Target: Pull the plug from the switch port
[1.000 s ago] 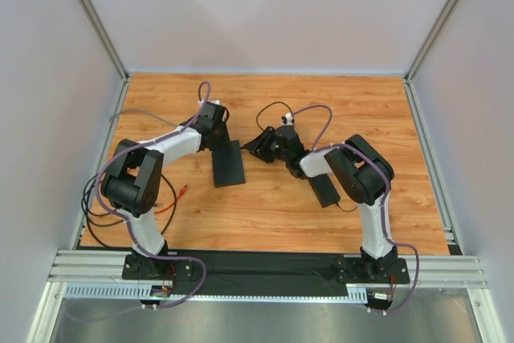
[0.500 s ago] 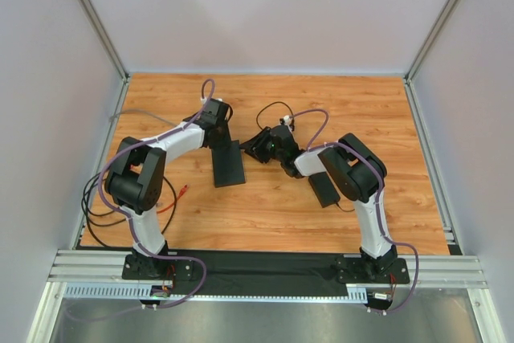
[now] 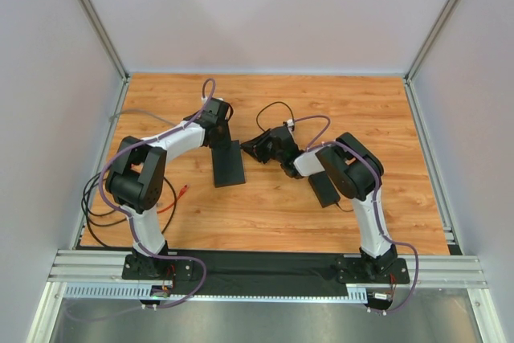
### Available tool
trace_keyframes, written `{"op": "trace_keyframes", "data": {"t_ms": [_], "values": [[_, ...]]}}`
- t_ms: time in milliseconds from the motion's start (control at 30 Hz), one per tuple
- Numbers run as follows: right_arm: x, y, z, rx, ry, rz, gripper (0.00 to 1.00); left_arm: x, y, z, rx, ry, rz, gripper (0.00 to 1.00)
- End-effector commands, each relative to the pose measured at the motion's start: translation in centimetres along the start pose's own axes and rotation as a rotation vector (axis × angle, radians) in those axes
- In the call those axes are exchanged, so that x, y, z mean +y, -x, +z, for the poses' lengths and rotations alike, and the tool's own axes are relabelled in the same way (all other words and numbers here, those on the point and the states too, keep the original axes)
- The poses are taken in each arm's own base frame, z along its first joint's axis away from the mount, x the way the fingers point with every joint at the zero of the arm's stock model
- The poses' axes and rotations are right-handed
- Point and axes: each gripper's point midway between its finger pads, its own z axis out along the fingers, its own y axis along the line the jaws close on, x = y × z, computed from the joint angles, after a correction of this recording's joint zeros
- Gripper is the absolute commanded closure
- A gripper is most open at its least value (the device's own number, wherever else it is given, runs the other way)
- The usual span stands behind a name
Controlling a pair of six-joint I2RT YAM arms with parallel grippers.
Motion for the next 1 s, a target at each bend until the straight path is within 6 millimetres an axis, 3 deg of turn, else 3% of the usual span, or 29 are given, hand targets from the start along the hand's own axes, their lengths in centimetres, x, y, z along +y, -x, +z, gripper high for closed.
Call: {"op": "trace_keyframes", "data": {"t_ms": [0,300,367,567,700,967], "values": [[-3.8,0.3,0.9,-0.007,-0.112,0.03,0.7,1.0,-1.9,0.5,0.078,0.043,0.041,0.82],[-4.5,0.1,1.5,0.017,-0.112,0.12,0.94,2.1,-2.3,0.8,0.105,0.108,0.021,0.84],[-4.2,-0.4,1.8,0.043,-0.098,0.134,1.0,2.1,-2.4,1.1,0.114,0.094,0.02,0.89],[-4.1,0.3,1.0,-0.002,-0.055,0.202,1.0,1.5,-3.2,2.3,0.184,0.016,-0.012,1.0],[-3.5,0.8,1.1,-0.021,-0.041,0.21,1.0,1.8,-3.6,2.8,0.199,-0.028,-0.061,1.0],[-5.4,1.5,0.5,-0.074,-0.14,0.234,1.0,2.4,-4.0,3.6,0.244,0.013,-0.07,1.0]]}}
